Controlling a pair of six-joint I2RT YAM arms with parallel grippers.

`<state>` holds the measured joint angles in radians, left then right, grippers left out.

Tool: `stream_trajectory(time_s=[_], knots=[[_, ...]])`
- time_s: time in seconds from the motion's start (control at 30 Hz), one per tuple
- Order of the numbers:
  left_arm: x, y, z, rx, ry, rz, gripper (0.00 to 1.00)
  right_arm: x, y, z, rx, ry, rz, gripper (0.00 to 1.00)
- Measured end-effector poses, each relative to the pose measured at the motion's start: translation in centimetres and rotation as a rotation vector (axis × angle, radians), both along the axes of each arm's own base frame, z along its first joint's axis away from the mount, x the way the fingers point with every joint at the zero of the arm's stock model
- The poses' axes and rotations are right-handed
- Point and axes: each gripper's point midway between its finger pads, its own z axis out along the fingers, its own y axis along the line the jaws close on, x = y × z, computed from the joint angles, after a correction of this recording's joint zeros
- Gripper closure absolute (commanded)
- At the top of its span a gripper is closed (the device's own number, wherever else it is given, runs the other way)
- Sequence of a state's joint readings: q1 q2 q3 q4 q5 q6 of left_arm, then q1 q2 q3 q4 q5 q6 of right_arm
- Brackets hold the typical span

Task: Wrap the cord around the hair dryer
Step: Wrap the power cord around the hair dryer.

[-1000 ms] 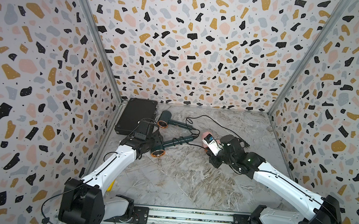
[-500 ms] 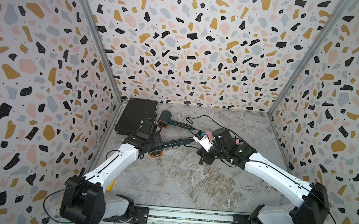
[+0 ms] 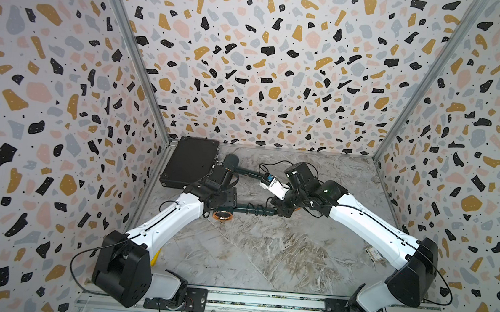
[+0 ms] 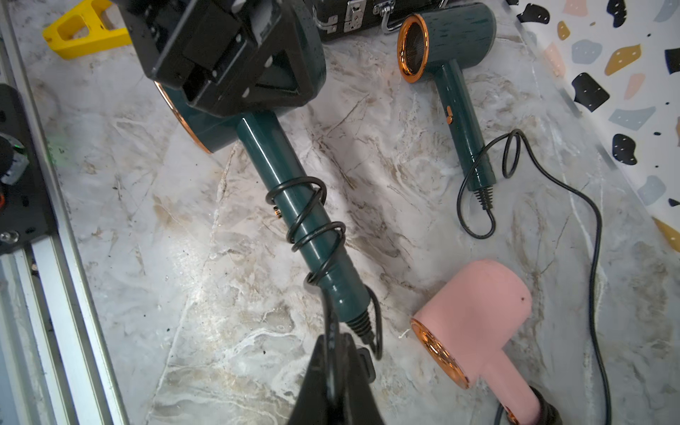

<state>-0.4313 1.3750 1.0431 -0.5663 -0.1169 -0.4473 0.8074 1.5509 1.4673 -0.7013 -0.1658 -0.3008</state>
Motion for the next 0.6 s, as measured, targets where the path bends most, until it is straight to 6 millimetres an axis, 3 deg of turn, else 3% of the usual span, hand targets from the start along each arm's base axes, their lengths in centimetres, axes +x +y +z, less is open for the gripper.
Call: stream_trajectory(time_s=[0.3, 0.47, 0.6], knots=[[-1.1, -2.0, -0.8, -0.032, 0.071, -0.115, 1.0, -1.5, 0.4, 1.0, 0.007, 0.008, 0.111, 1.0], [-1.8, -3.4, -0.5, -0.062, 0.084, -0.201, 1.0, -1.3, 0.5, 1.3, 0.001, -0.034, 0.147, 1.0], [-3.3, -5.7, -0.2, -0.147, 0.116, -0.327, 1.0, -0.6, 0.1, 1.0, -0.017, -0.057, 0.165, 1.0]])
